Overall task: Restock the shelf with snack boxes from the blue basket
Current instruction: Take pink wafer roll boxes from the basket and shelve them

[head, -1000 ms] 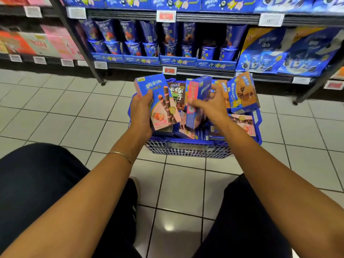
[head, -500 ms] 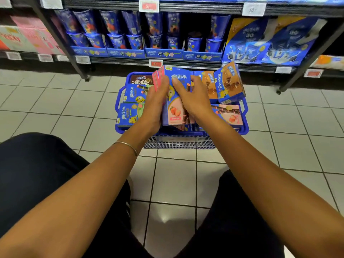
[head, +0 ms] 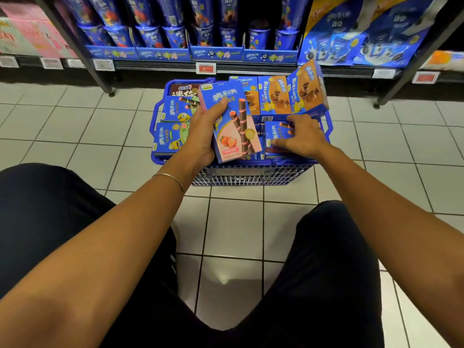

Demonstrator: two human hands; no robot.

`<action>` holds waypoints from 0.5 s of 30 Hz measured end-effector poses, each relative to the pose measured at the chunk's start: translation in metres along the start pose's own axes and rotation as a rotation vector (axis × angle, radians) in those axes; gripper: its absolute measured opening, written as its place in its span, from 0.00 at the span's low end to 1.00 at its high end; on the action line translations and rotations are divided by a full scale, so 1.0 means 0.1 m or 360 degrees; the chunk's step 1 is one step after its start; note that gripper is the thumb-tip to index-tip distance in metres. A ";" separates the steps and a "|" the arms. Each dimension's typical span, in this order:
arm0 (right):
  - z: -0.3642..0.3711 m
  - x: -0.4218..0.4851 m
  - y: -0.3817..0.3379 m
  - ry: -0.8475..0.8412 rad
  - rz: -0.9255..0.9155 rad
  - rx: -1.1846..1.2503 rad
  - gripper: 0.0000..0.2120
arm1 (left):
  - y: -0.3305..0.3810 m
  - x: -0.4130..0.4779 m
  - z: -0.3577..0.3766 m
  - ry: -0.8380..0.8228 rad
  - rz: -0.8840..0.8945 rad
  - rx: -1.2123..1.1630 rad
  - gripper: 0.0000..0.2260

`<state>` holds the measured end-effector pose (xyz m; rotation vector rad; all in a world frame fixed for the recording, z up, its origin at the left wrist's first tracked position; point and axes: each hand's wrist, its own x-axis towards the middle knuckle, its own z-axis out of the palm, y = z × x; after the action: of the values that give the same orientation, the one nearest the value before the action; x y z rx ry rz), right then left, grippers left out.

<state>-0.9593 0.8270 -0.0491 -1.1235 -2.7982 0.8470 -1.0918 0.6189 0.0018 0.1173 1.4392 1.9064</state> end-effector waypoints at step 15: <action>-0.22 -0.21 -0.16 0.0337 -0.0186 0.0442 0.46 | -0.11 -0.01 -0.05 0.0062 -0.0056 0.0032 0.22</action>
<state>-0.9500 0.8146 -0.0182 -0.9364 -2.4556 1.0009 -1.0881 0.6148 -0.0089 0.0641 1.4772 1.8752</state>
